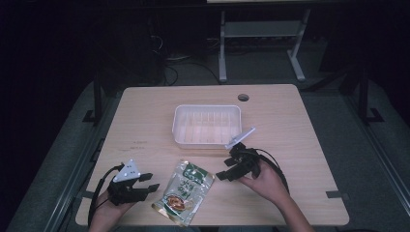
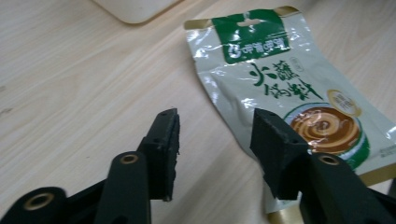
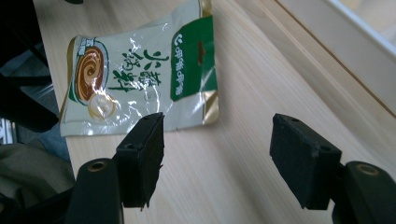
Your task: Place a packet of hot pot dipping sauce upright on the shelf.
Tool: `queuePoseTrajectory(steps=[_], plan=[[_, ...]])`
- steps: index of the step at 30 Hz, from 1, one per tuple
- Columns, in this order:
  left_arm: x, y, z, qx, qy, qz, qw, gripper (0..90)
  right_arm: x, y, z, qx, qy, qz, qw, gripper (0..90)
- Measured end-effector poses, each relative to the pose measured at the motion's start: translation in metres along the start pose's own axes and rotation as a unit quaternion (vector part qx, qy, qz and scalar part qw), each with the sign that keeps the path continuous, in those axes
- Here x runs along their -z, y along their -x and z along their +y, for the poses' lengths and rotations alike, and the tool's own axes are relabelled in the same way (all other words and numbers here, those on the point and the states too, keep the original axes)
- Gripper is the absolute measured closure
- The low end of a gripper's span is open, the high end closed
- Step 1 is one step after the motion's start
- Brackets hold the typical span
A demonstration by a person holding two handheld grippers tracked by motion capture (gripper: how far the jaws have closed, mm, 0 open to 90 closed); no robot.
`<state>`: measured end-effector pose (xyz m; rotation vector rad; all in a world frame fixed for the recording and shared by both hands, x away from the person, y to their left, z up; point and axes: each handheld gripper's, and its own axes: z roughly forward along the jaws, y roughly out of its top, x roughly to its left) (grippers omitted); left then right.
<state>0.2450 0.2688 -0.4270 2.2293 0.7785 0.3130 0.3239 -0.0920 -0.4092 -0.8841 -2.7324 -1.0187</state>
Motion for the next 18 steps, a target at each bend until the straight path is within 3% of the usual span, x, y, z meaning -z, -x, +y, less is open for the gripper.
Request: queuePoseTrajectory(steps=[9,18], plan=[[-0.009,0.015,0.008,-0.022,-0.014,-0.023,0.9994,61.3,-0.021,-0.003,0.034,0.013,-0.034,0.016,0.9992,34.5],[-0.02,0.028,0.012,-0.048,-0.039,-0.052,0.9967,66.7,-0.048,-0.004,0.06,0.024,-0.082,0.022,0.9961,36.7]])
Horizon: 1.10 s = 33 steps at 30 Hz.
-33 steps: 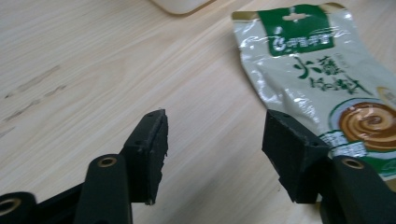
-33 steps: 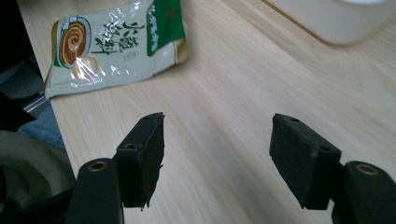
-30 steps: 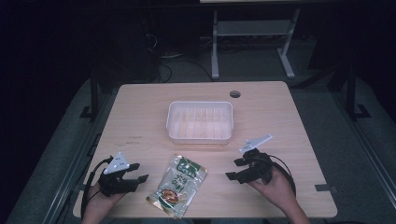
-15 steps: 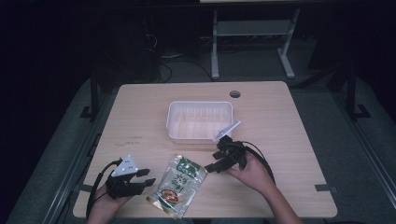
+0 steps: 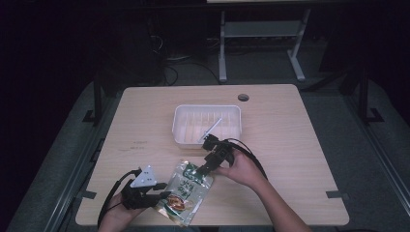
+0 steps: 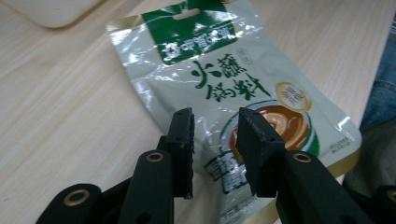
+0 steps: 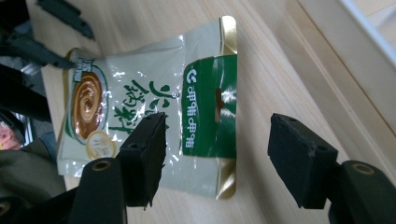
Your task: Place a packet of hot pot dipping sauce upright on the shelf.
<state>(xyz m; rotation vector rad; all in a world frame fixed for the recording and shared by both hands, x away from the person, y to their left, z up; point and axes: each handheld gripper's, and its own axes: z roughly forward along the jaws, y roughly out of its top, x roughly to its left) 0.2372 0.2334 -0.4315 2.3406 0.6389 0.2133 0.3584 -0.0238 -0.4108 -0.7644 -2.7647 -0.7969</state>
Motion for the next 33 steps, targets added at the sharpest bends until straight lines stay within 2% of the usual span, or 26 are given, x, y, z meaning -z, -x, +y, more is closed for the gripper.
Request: queuePoseTrajectory(steps=[3,6,9,12,18,33], plan=[[-0.004,0.004,0.001,-0.009,-0.01,-0.015,0.9998,66.9,-0.012,0.0,0.007,0.005,-0.022,0.001,0.9998,37.8],[-0.005,0.008,0.001,-0.016,-0.014,-0.02,0.9996,67.6,-0.024,0.002,0.01,0.011,-0.046,-0.004,0.9989,38.3],[-0.008,0.009,-0.001,-0.02,-0.024,-0.023,0.9993,67.6,-0.032,0.005,0.012,0.01,-0.056,0.002,0.9984,40.1],[-0.008,0.008,-0.001,-0.018,-0.023,-0.026,0.9992,67.7,-0.037,0.007,0.013,0.007,-0.062,0.012,0.998,41.7],[-0.01,0.009,-0.002,-0.024,-0.026,-0.022,0.9992,67.8,-0.04,0.007,0.014,0.006,-0.072,0.039,0.9966,47.7],[-0.012,0.01,-0.001,-0.028,-0.03,-0.018,0.999,67.8,-0.032,0.001,0.024,0.017,-0.067,0.077,0.9946,57.6]])
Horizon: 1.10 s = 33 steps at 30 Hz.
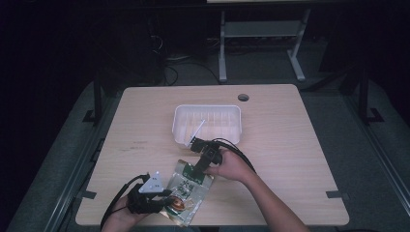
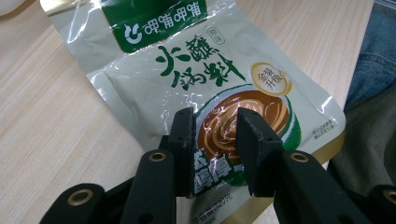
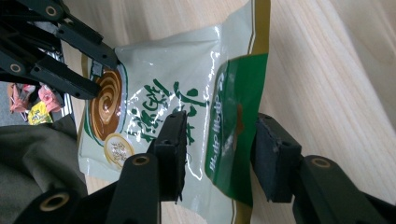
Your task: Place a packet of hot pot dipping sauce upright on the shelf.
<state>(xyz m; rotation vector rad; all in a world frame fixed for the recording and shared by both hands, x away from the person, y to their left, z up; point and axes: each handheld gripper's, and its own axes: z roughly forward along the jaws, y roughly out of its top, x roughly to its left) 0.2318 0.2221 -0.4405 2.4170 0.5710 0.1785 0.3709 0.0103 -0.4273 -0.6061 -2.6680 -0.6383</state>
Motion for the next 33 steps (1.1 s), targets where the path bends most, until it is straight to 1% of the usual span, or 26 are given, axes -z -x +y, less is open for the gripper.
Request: queuePoseTrajectory(steps=[2,6,8,9,12,16,17,19,23,24,25,27,28,31,33], plan=[[0.0,0.0,0.0,0.0,0.0,0.0,1.0,67.7,-0.003,0.0,0.002,0.001,-0.004,0.002,1.0,59.9],[0.0,0.0,0.0,0.0,0.001,0.0,1.0,67.4,-0.014,0.001,0.006,0.0,-0.027,0.003,0.9996,64.8],[-0.001,0.0,0.0,0.0,0.001,0.0,1.0,67.1,-0.018,0.001,0.008,-0.007,-0.034,0.003,0.9994,68.7],[-0.001,0.0,0.0,0.0,0.001,0.0,1.0,66.8,-0.02,0.002,0.008,-0.005,-0.038,0.003,0.9992,71.7],[0.0,0.001,0.001,-0.001,0.001,0.0,1.0,66.3,-0.022,0.003,0.009,-0.005,-0.042,0.002,0.9991,78.9],[0.0,0.0,0.001,0.001,0.004,0.002,1.0,65.6,-0.023,0.004,0.009,-0.013,-0.046,0.006,0.9988,87.5],[0.001,0.0,0.0,0.003,0.005,0.004,1.0,65.3,-0.023,0.004,0.009,-0.02,-0.048,0.01,0.9986,88.2],[0.002,-0.002,-0.001,0.006,0.009,0.005,0.9999,64.4,-0.022,0.004,0.01,-0.022,-0.048,0.013,0.9985,88.6],[0.007,-0.006,-0.003,0.017,0.02,0.013,0.9996,63.4,-0.02,0.004,0.009,-0.029,-0.048,0.016,0.9983,89.0],[0.008,-0.007,-0.003,0.02,0.021,0.016,0.9995,63.1,-0.019,0.004,0.009,-0.036,-0.049,0.015,0.998,89.0],[0.009,-0.009,-0.004,0.024,0.024,0.019,0.9993,62.8,-0.018,0.004,0.009,-0.037,-0.049,0.016,0.998,89.0],[0.012,-0.011,-0.006,0.027,0.026,0.026,0.9989,61.7,-0.016,0.003,0.008,-0.04,-0.047,0.016,0.998,89.0],[0.012,-0.011,-0.006,0.027,0.026,0.026,0.9989,60.7,-0.014,0.003,0.008,-0.041,-0.046,0.017,0.998,89.0],[0.015,-0.016,-0.009,0.038,0.03,0.044,0.9979,57.4,-0.01,0.001,0.007,-0.044,-0.042,0.016,0.998,89.0],[0.017,-0.018,-0.011,0.045,0.035,0.052,0.9971,55.6,-0.007,0.0,0.006,-0.045,-0.04,0.014,0.9981,89.1]])
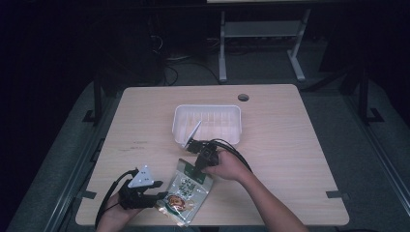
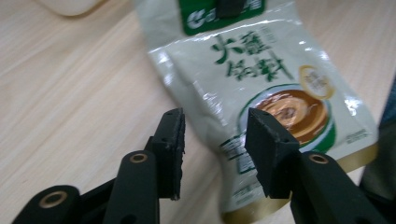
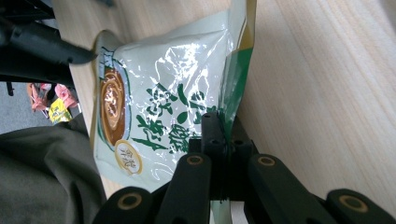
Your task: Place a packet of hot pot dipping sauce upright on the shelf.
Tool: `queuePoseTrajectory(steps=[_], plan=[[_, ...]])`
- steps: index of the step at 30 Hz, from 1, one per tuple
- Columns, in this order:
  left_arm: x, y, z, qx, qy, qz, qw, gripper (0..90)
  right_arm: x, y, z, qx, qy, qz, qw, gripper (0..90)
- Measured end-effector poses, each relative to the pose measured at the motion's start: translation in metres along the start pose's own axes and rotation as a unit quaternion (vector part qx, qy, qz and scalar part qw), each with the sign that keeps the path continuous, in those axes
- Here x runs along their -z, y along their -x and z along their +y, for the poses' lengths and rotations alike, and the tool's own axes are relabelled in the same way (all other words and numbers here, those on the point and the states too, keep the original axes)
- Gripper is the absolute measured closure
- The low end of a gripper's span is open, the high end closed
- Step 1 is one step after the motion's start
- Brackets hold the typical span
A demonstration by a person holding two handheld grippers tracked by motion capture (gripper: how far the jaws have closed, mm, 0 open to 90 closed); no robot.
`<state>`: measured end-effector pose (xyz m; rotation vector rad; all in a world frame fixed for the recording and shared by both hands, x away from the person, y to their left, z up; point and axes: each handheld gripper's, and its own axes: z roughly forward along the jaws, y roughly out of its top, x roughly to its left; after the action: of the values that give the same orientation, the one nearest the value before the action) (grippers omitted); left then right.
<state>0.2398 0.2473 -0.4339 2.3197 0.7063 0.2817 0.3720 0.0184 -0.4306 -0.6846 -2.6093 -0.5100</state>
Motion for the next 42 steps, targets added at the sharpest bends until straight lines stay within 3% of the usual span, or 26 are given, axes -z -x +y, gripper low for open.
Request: queuePoseTrajectory(steps=[8,16,26,37,42], plan=[[0.006,-0.009,-0.005,0.024,0.01,0.034,0.9991,42.8,0.016,-0.007,-0.005,-0.008,0.014,-0.004,0.9999,89.3],[0.011,-0.019,-0.011,0.049,0.015,0.056,0.9971,37.1,0.036,-0.02,-0.006,-0.007,0.031,-0.009,0.9995,89.3],[0.014,-0.026,-0.015,0.063,0.017,0.066,0.9957,36.6,0.067,-0.039,-0.006,-0.01,0.059,-0.027,0.9978,89.4],[0.014,-0.027,-0.016,0.067,0.017,0.068,0.9953,35.7,0.095,-0.067,-0.001,-0.014,0.068,-0.047,0.9965,89.5],[0.014,-0.028,-0.016,0.067,0.018,0.069,0.9952,35.7,0.104,-0.076,0.003,-0.015,0.069,-0.074,0.9947,89.6]])
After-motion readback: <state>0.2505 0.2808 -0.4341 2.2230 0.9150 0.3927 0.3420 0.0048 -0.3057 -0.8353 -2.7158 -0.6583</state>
